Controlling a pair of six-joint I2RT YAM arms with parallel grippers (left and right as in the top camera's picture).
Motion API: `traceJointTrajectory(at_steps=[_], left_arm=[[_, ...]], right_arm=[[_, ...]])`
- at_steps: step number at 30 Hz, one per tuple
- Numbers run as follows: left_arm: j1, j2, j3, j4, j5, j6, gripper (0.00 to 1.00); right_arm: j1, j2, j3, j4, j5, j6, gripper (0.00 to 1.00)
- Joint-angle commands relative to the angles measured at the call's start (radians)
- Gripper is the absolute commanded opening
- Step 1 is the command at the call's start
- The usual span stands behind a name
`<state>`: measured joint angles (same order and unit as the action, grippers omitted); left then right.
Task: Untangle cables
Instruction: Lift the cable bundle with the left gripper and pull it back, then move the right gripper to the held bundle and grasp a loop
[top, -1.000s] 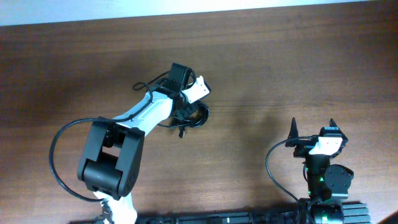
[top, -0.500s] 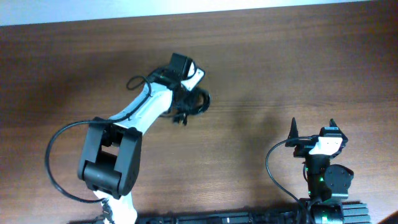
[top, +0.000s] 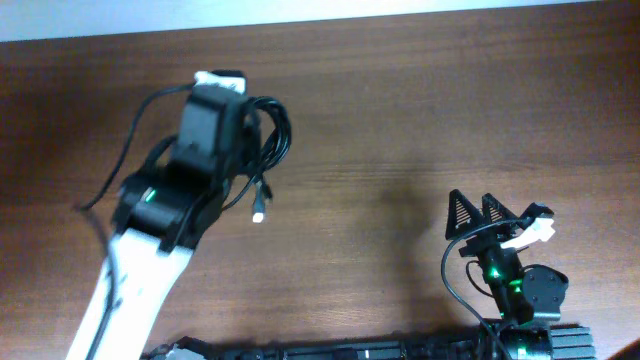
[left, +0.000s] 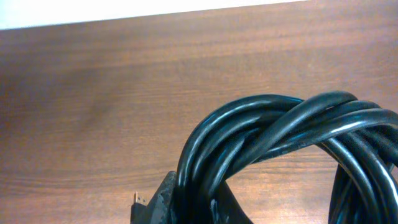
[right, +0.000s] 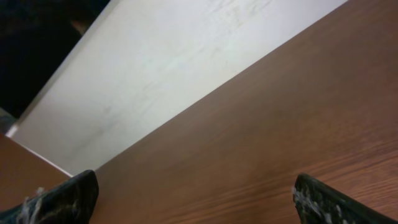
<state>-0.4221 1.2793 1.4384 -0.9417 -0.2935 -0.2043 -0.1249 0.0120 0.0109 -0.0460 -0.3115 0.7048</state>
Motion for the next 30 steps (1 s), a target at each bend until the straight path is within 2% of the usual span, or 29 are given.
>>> traceJointTrajectory(at_steps=[1, 5, 7, 10, 12, 14, 15, 18, 21, 23, 25, 28, 30], left_arm=[[0.007, -0.159, 0.024, -0.063, -0.074, -0.061, 0.00], [0.007, -0.246, 0.023, -0.217, -0.202, -0.411, 0.00], [0.007, -0.234, 0.023, -0.264, -0.201, -0.504, 0.00], [0.006, -0.180, 0.023, -0.283, -0.169, -0.506, 0.00], [0.006, -0.145, 0.023, -0.283, -0.097, -0.506, 0.00], [0.006, -0.126, 0.023, -0.283, -0.076, -0.506, 0.00], [0.006, -0.119, 0.023, -0.283, -0.074, -0.506, 0.00], [0.006, -0.115, 0.023, -0.281, -0.061, -0.506, 0.00], [0.006, -0.115, 0.022, -0.279, -0.061, -0.506, 0.00], [0.006, -0.115, 0.020, -0.283, -0.057, -0.506, 0.00], [0.006, -0.109, 0.019, -0.282, -0.057, -0.506, 0.00], [0.006, -0.060, 0.019, -0.279, -0.056, -0.506, 0.00], [0.006, -0.023, 0.019, -0.276, -0.021, -0.505, 0.00]], right_arm=[[-0.006, -0.005, -0.005, -0.002, -0.101, 0.037, 0.99], [-0.006, -0.003, -0.005, -0.002, -0.128, 0.028, 0.99], [-0.006, 0.030, -0.005, -0.002, -0.152, 0.025, 0.98], [-0.006, 0.198, 0.016, -0.002, -0.185, 0.020, 0.98], [-0.005, 0.343, 0.099, -0.003, -0.229, -0.077, 0.99], [-0.005, 0.506, 0.215, -0.032, -0.238, -0.099, 0.99], [-0.005, 0.632, 0.300, -0.040, -0.315, -0.099, 0.98], [-0.005, 0.956, 0.447, -0.003, -0.745, -0.097, 0.98], [0.033, 1.179, 0.451, 0.121, -0.947, -0.094, 0.99], [0.145, 1.294, 0.451, 0.254, -0.949, -0.077, 0.99], [0.227, 1.338, 0.451, 0.416, -0.933, 0.073, 0.99], [0.318, 1.352, 0.451, 0.932, -0.777, 0.317, 0.99], [0.356, 1.352, 0.451, 1.062, -0.660, 0.338, 0.94]])
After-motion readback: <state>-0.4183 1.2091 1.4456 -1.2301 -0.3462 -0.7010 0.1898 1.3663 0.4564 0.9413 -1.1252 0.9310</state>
